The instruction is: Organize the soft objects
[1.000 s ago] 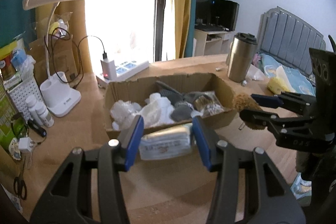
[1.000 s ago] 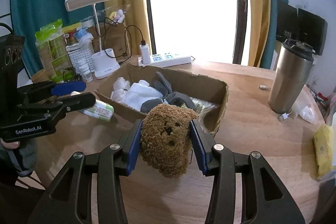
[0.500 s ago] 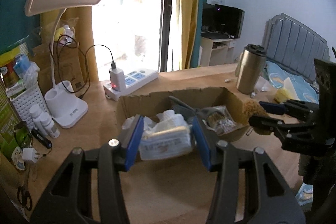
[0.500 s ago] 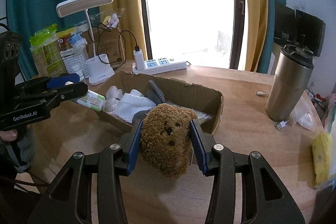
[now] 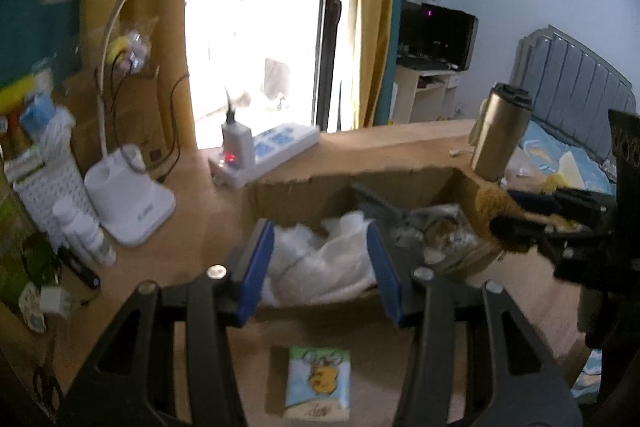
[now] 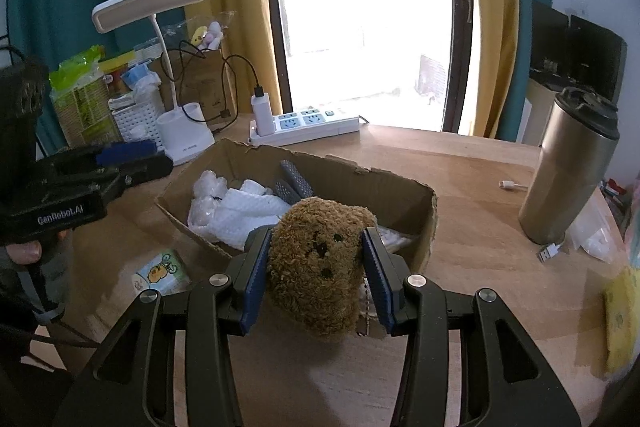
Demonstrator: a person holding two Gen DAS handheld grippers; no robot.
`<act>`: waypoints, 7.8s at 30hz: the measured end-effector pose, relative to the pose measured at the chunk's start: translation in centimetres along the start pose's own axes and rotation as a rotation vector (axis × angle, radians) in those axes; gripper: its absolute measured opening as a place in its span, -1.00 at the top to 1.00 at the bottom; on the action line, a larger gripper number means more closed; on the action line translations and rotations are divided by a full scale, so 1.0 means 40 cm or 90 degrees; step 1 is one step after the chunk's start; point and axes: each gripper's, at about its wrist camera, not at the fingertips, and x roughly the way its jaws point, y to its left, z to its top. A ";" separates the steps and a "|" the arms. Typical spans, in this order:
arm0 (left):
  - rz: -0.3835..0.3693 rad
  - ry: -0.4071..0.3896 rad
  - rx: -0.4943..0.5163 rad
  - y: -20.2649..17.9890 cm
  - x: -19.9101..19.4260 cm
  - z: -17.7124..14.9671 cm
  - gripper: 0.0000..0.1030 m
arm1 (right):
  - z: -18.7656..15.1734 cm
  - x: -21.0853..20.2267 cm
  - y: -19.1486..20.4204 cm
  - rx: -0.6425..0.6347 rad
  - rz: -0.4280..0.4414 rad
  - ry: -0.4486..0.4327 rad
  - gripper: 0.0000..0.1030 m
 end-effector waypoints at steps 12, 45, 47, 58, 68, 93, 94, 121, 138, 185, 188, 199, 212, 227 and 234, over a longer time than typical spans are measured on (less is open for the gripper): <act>0.000 0.144 -0.031 0.018 0.052 -0.161 -0.44 | -0.011 0.016 0.016 -0.004 0.008 0.008 0.07; -0.014 0.053 0.019 -0.045 -0.031 -0.082 0.07 | -0.020 -0.071 0.039 -0.014 -0.010 -0.027 0.07; -0.014 0.047 0.024 -0.049 -0.025 -0.066 0.07 | -0.018 -0.069 0.033 -0.013 -0.010 -0.027 0.07; -0.011 0.038 0.023 -0.049 0.042 -0.007 0.07 | -0.004 -0.035 -0.002 -0.002 -0.007 -0.026 0.07; -0.010 0.040 0.011 -0.025 0.118 0.030 0.07 | 0.022 0.032 -0.019 -0.002 0.008 -0.012 0.07; -0.009 0.086 0.010 -0.009 0.248 0.057 0.00 | 0.064 0.145 -0.014 -0.007 0.039 0.012 0.07; -0.011 0.082 0.009 -0.007 0.239 0.059 0.00 | 0.065 0.147 -0.013 -0.006 0.040 0.012 0.07; -0.021 0.034 -0.003 0.056 0.058 0.019 -0.02 | 0.081 0.143 0.099 -0.019 0.027 0.022 -0.19; -0.039 -0.009 0.004 0.008 -0.085 -0.026 -0.03 | 0.034 -0.008 0.133 -0.019 -0.008 -0.017 -0.19; -0.004 -0.158 -0.005 -0.158 -0.442 -0.209 -0.95 | -0.213 -0.459 0.198 0.019 -0.118 -0.161 -0.44; -0.012 -0.175 -0.001 -0.167 -0.465 -0.208 -0.95 | -0.214 -0.491 0.195 0.019 -0.133 -0.177 -0.45; -0.030 -0.197 0.000 -0.186 -0.515 -0.196 -0.95 | -0.215 -0.542 0.200 0.012 -0.143 -0.207 -0.47; -0.035 -0.210 -0.002 -0.188 -0.530 -0.196 -0.95 | -0.215 -0.553 0.202 0.010 -0.144 -0.216 -0.49; -0.033 -0.217 -0.001 -0.193 -0.543 -0.196 -0.95 | -0.209 -0.553 0.212 0.004 -0.143 -0.215 -0.49; -0.028 -0.219 -0.002 -0.195 -0.544 -0.193 -0.95 | -0.208 -0.553 0.213 0.004 -0.142 -0.217 -0.49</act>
